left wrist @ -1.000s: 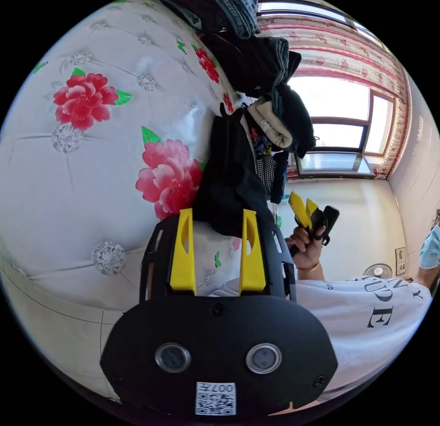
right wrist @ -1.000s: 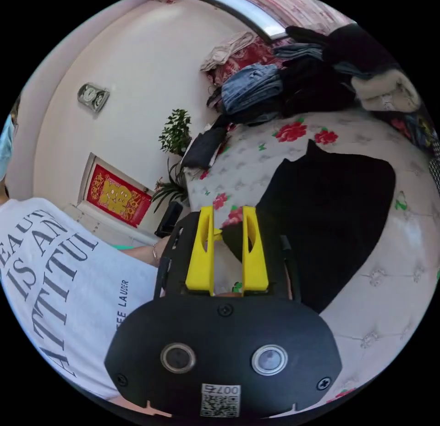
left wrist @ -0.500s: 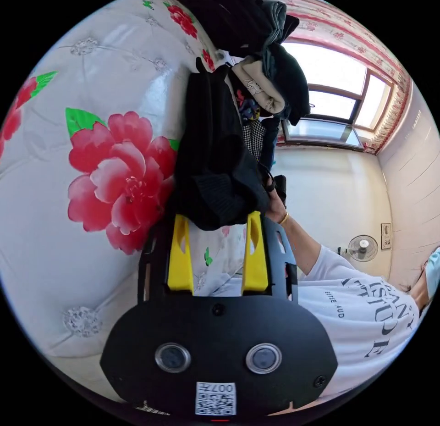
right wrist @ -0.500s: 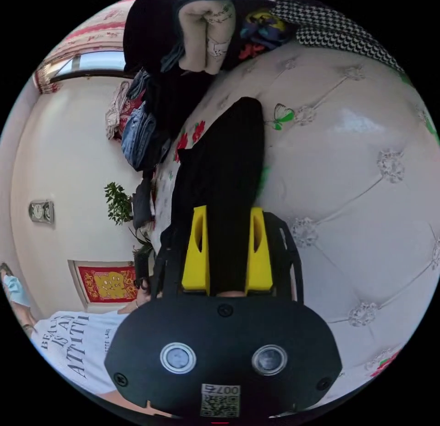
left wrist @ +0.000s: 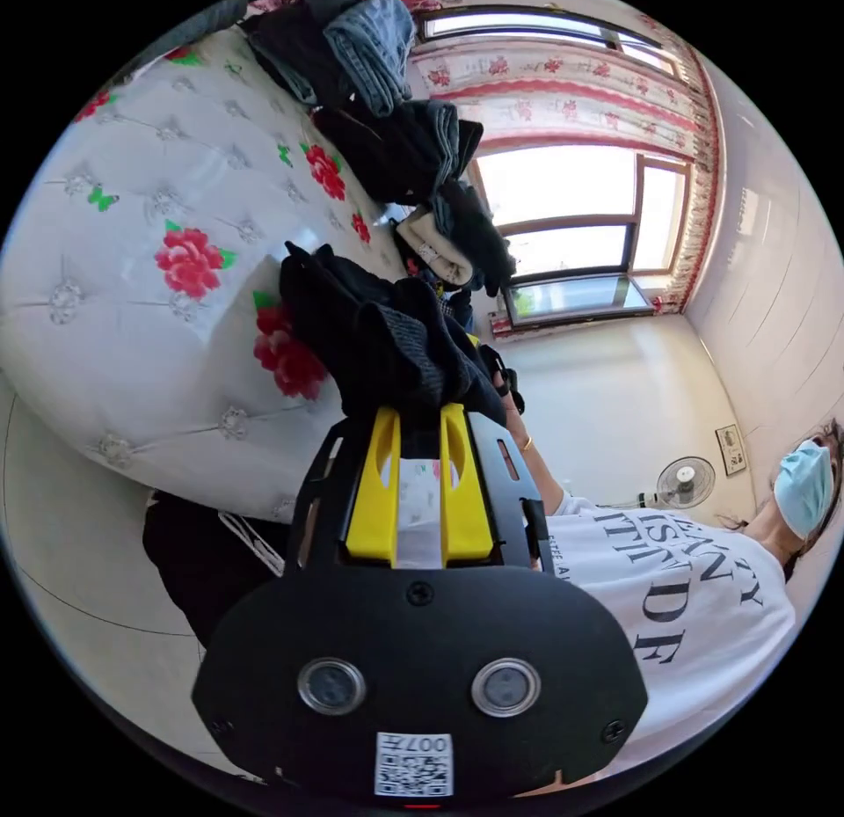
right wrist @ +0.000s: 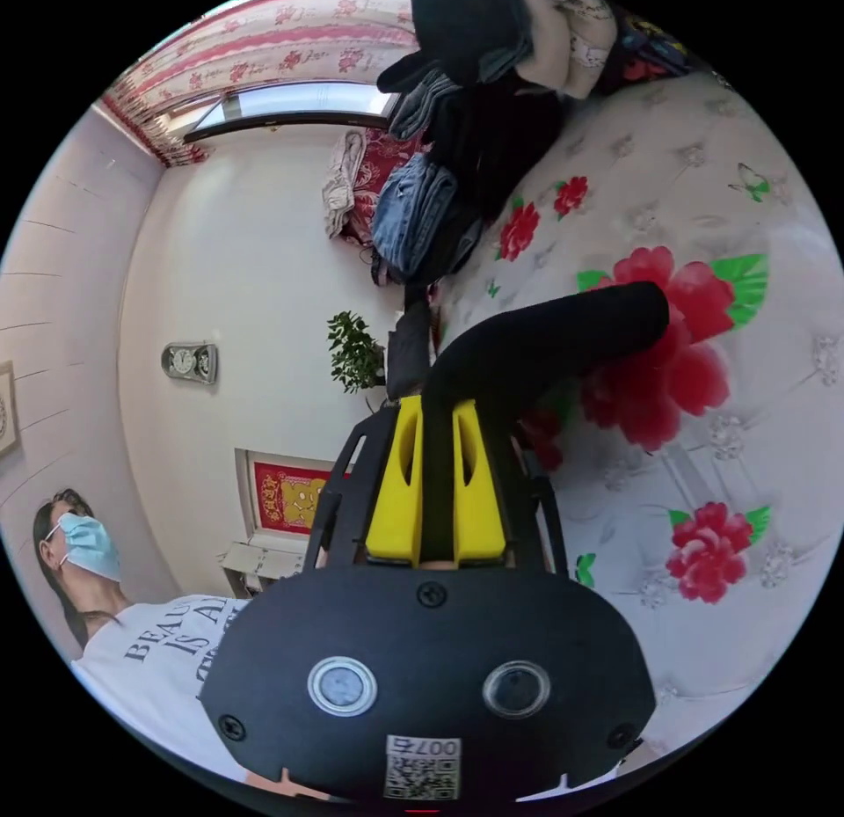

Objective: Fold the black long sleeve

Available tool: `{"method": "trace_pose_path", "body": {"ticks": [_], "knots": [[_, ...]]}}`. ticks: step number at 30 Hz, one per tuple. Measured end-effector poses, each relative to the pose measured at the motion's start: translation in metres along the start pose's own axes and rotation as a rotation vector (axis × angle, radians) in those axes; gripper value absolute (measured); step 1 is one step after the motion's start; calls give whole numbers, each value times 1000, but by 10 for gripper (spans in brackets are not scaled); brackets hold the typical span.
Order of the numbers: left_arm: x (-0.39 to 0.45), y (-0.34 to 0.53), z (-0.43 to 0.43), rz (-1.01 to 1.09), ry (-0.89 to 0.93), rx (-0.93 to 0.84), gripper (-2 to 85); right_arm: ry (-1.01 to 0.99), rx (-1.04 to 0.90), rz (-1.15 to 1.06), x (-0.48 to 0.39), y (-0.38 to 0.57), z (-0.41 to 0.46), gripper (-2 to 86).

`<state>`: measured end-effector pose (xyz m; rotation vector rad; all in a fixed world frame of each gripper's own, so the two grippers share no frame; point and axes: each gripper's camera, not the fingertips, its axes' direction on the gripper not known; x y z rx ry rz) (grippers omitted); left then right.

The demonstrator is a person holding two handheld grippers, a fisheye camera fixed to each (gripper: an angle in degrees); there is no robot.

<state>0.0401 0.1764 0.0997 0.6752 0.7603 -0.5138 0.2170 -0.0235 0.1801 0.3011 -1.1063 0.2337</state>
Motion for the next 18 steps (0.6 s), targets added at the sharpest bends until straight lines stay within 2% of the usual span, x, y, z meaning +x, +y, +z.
{"method": "trace_pose_path", "body": {"ticks": [10, 13, 15, 16, 18], "knots": [[82, -78, -206, 236, -34, 244, 68, -174, -14, -286, -160, -76, 243, 66], [118, -116, -284, 321, -153, 354, 74, -196, -9, -387, -218, -104, 336, 60], [130, -131, -340, 327, -358, 508, 83, -130, -15, -476, -247, -115, 394, 55], [129, -132, -350, 302, -431, 536, 84, -45, -44, -538, -256, -119, 432, 53], [104, -123, -375, 118, -604, 534, 85, 81, -120, -536, -245, -115, 482, 50]]}}
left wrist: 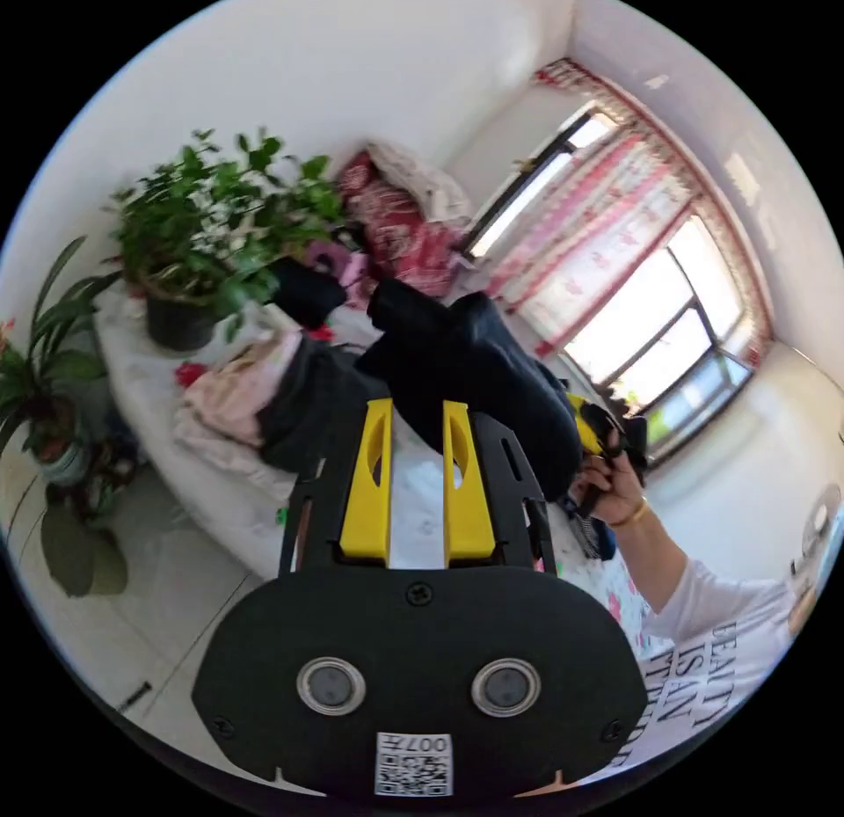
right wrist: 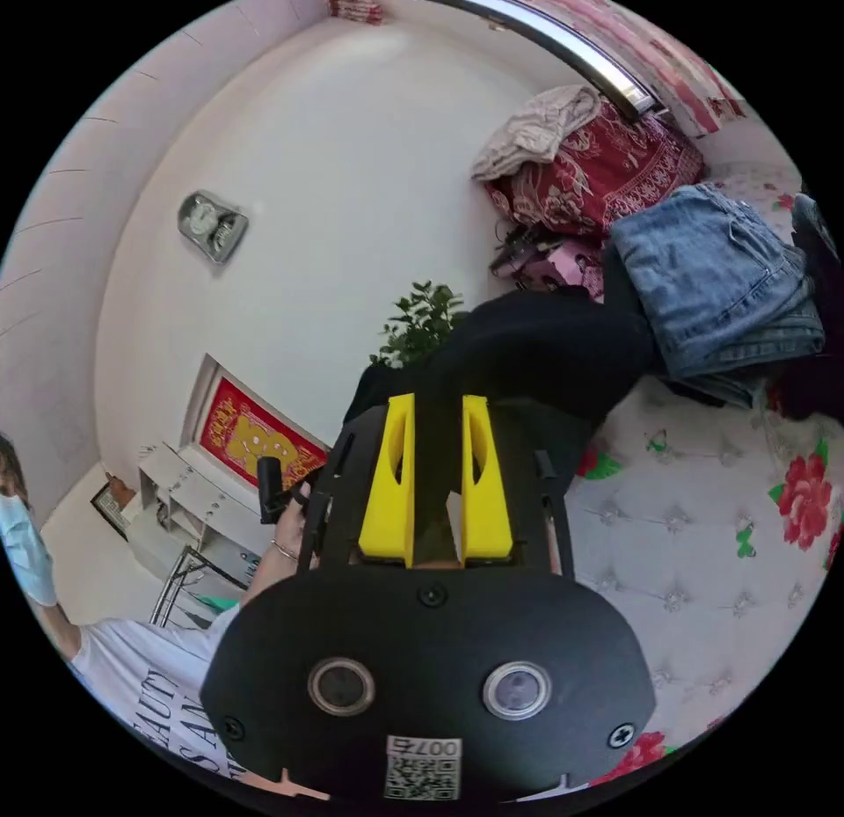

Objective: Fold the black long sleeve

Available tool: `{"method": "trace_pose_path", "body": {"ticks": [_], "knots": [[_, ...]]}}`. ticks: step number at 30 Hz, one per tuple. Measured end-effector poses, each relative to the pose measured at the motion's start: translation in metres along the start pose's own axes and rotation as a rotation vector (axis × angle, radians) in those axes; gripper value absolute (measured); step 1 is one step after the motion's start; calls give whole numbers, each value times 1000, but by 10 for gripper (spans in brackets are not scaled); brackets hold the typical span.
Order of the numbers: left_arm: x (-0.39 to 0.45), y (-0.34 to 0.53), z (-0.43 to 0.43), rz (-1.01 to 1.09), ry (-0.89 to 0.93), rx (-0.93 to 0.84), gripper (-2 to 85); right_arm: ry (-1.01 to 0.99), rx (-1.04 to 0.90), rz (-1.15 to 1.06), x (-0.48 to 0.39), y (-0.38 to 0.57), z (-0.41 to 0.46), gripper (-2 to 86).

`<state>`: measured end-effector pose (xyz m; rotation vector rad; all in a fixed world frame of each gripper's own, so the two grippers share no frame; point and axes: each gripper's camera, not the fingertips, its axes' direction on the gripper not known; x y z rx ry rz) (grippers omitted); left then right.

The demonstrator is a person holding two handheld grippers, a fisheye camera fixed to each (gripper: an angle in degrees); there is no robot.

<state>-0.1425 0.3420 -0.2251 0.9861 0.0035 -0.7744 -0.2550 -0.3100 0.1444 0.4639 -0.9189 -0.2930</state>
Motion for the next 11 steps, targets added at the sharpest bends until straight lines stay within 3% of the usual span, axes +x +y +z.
{"method": "trace_pose_path", "body": {"ticks": [4, 6, 11], "knots": [[-19, 83, -3, -20, -17, -75, 84, 160, -224, -36, 28, 73, 77, 44], [-13, 167, -1, -40, -38, -193, 81, 287, -375, -97, 37, 118, 101, 41], [46, 317, -31, -64, -18, -419, 73, 545, -783, -440, 31, 268, 131, 27]]}}
